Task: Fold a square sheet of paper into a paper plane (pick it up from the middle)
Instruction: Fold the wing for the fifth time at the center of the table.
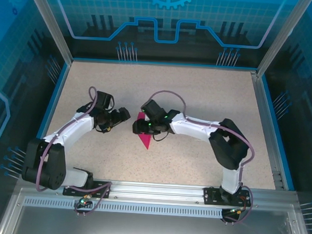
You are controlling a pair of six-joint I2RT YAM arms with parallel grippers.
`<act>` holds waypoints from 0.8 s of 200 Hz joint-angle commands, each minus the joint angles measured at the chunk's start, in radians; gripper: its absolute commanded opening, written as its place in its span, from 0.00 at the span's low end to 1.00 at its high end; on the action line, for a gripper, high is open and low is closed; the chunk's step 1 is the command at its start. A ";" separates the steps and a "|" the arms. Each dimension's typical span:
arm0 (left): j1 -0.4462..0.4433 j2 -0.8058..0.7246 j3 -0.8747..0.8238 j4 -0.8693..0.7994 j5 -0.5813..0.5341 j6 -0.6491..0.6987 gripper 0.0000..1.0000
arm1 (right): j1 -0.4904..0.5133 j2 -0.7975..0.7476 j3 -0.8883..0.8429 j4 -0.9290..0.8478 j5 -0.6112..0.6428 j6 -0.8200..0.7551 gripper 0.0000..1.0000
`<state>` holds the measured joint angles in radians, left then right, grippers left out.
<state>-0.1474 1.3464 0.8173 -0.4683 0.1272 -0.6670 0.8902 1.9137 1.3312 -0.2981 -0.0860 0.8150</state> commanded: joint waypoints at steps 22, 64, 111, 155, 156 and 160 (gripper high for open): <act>0.045 -0.044 -0.043 0.013 0.023 -0.033 0.96 | 0.021 0.104 0.083 -0.079 0.031 0.006 0.55; 0.046 -0.035 -0.043 0.018 0.033 -0.026 0.96 | 0.008 0.166 0.115 -0.190 0.063 -0.063 0.54; 0.046 -0.023 -0.040 0.025 0.059 -0.010 0.98 | -0.035 0.116 -0.008 -0.234 -0.001 -0.301 0.53; 0.045 -0.027 -0.057 0.073 0.121 -0.003 0.98 | -0.123 0.037 -0.133 -0.268 -0.149 -0.546 0.53; 0.045 -0.028 -0.057 0.075 0.123 -0.004 0.98 | -0.124 0.034 -0.134 -0.267 -0.150 -0.549 0.53; 0.045 -0.030 -0.060 0.083 0.125 -0.007 0.98 | -0.126 0.020 -0.141 -0.262 -0.160 -0.556 0.53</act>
<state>-0.1101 1.3266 0.7818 -0.4309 0.1909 -0.6788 0.8078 1.9648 1.2633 -0.4461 -0.1776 0.4248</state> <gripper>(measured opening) 0.983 0.526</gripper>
